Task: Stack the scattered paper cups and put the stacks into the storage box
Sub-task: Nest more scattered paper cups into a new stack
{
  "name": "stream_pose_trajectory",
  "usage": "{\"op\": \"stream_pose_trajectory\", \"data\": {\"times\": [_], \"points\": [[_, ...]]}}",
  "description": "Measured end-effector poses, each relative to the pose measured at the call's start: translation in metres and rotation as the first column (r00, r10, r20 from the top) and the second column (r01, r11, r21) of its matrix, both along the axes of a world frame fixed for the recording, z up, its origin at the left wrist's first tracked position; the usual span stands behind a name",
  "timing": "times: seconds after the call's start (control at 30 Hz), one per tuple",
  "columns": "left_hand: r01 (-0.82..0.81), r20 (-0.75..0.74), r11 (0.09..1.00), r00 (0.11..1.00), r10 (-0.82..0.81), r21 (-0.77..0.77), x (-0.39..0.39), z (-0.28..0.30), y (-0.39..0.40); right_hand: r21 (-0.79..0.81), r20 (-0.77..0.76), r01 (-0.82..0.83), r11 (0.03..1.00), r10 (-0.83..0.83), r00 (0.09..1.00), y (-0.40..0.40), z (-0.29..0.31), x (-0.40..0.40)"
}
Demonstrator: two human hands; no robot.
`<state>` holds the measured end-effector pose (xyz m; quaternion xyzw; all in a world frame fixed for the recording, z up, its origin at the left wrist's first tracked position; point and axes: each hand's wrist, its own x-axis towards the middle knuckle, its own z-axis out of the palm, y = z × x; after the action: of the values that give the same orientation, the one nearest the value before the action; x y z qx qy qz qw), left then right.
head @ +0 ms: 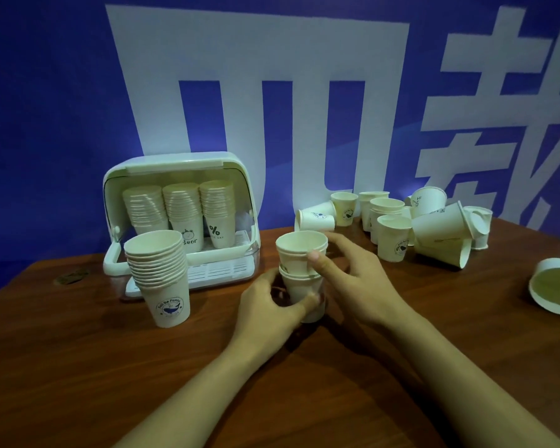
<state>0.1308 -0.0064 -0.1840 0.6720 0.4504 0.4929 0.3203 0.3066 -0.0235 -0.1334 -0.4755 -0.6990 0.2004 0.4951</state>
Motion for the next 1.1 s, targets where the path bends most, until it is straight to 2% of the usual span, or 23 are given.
{"op": "stream_pose_trajectory", "data": {"times": [0.07,0.2,0.4,0.57,0.63,0.67,0.7,0.73,0.77,0.83,0.87,0.9,0.97,1.0,1.1], "points": [[0.007,-0.006,1.0,1.0,-0.007,0.005,0.0,0.0,0.001,0.033,0.052,0.058,0.998,-0.059,0.997,0.004,-0.004,0.002],[0.005,-0.032,1.0,0.999,-0.005,-0.001,0.001,-0.001,0.001,0.066,0.038,0.083,0.994,-0.086,0.996,0.007,-0.004,0.006],[0.004,-0.032,1.0,0.999,-0.004,0.007,0.002,0.0,0.003,0.122,0.212,0.191,0.974,-0.214,0.954,0.007,-0.007,0.004],[-0.014,-0.051,1.0,0.999,0.014,0.007,0.001,-0.002,0.003,0.112,0.285,0.199,0.974,-0.223,0.932,0.004,-0.008,0.0],[-0.02,-0.067,1.0,0.998,0.021,0.016,0.002,-0.001,0.002,0.005,0.186,0.112,0.994,-0.111,0.976,0.005,-0.008,0.006],[-0.023,-0.078,1.0,0.997,0.025,0.021,0.002,-0.001,0.002,-0.008,0.094,0.102,0.995,-0.101,0.99,0.005,-0.006,0.012],[-0.028,-0.083,0.999,0.996,0.03,0.018,0.003,0.0,0.002,0.036,-0.001,0.17,0.985,-0.17,0.985,0.007,-0.002,0.022],[-0.031,-0.082,0.999,0.996,0.032,0.011,0.003,0.001,0.001,0.101,-0.067,0.315,0.944,-0.31,0.948,0.009,0.004,0.036],[-0.031,-0.08,1.0,0.996,0.031,0.002,0.003,0.001,0.001,0.149,-0.102,0.492,0.858,-0.481,0.871,0.01,0.013,0.052],[-0.024,-0.079,1.0,0.997,0.023,-0.009,0.003,0.003,0.001,0.083,-0.066,0.744,0.663,-0.741,0.668,0.009,0.025,0.087],[-0.021,-0.075,1.0,0.997,0.02,-0.012,0.004,0.003,0.001,0.01,0.002,0.79,0.613,-0.79,0.613,0.008,0.025,0.102],[-0.017,-0.071,1.0,0.997,0.016,-0.014,0.005,0.003,0.001,-0.057,0.076,0.804,0.592,-0.8,0.595,0.007,0.022,0.114],[-0.013,-0.063,1.0,0.998,0.012,-0.021,0.005,0.003,0.002,-0.147,0.168,0.803,0.578,-0.785,0.596,0.008,0.011,0.124],[-0.011,-0.062,1.0,0.998,0.01,-0.024,0.005,0.003,0.002,-0.146,0.177,0.807,0.572,-0.787,0.591,0.01,0.008,0.124],[-0.007,-0.064,0.999,0.998,0.005,-0.033,0.005,0.002,0.002,-0.002,0.152,0.84,0.543,-0.83,0.537,0.011,0.008,0.121]]}}
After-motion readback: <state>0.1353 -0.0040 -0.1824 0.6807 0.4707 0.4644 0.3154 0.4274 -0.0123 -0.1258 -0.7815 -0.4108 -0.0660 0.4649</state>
